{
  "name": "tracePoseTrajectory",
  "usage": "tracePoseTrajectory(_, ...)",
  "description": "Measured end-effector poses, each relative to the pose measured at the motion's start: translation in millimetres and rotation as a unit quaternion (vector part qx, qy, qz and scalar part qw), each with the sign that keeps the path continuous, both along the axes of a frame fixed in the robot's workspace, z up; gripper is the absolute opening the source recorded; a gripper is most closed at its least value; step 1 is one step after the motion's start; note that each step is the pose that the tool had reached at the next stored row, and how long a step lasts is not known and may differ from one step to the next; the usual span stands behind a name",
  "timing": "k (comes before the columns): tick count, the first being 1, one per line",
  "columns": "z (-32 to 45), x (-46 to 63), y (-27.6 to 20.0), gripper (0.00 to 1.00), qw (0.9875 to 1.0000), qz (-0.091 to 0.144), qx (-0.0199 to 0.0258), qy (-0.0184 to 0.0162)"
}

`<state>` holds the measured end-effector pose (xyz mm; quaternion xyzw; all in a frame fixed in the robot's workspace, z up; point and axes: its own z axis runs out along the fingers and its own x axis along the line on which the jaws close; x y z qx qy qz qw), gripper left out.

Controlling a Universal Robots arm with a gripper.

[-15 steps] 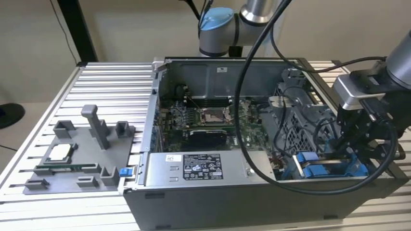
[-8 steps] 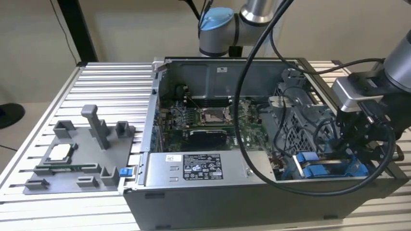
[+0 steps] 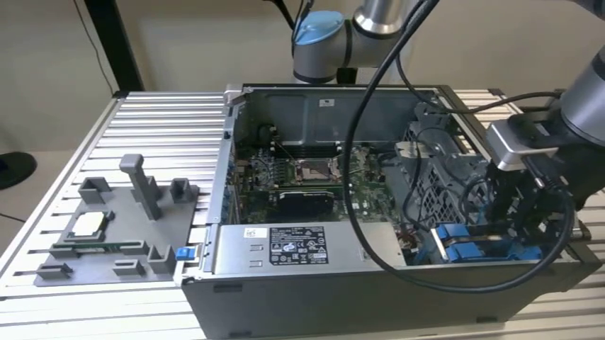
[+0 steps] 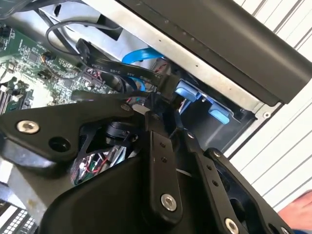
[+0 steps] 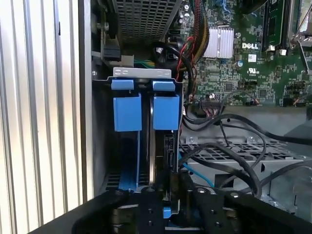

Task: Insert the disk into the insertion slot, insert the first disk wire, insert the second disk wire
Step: 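Insert the first disk wire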

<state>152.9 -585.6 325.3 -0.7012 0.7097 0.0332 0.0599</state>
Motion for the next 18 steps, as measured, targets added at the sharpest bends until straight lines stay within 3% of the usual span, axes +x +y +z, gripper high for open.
tracePoseTrajectory(5, 4.4, 0.0, 0.0, 1.00, 1.0000, 0.000, -0.0012, 0.0000)
tracePoseTrajectory(13, 34.9, -0.3, 0.0, 1.00, 1.0000, 0.000, -0.0008, 0.0000)
tracePoseTrajectory(18, 46.7, -0.3, 0.0, 1.00, 1.0000, 0.000, -0.0008, 0.0001)
